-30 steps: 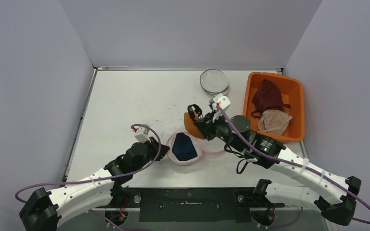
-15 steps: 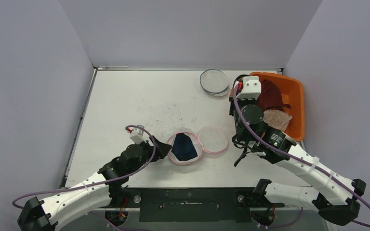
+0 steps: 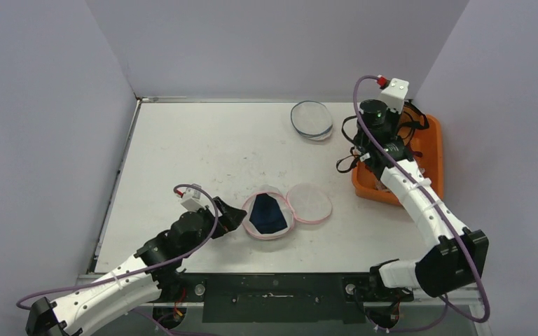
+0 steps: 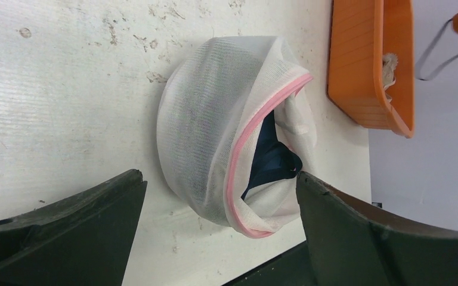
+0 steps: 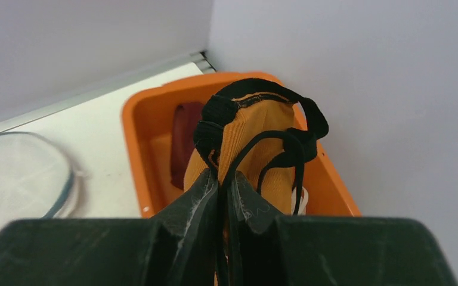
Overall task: Unzip the laundry bag and remove the bra
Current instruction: Place the bra in the bin.
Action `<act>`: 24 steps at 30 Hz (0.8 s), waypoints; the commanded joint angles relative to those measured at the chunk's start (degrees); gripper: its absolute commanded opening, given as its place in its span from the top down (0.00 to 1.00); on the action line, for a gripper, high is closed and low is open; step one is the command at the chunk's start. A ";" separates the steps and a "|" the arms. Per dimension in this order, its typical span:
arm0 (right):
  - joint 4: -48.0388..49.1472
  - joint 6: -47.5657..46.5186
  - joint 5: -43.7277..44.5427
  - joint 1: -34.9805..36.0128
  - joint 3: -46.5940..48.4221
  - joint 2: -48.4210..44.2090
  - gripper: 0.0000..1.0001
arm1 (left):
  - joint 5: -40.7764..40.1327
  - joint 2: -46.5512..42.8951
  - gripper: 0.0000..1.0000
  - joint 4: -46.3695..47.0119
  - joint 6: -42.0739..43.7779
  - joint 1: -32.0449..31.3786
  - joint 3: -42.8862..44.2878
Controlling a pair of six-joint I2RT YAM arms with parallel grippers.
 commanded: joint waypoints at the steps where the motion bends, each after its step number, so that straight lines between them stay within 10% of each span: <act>1: 7.05 8.23 -4.16 -7.32 -1.02 3.62 0.95 | -3.38 -2.14 0.04 -3.83 -2.97 0.36 3.50; 24: 14.49 2.70 -2.40 -17.12 10.96 37.19 0.95 | -9.39 -3.49 0.04 -8.65 -7.07 0.58 1.70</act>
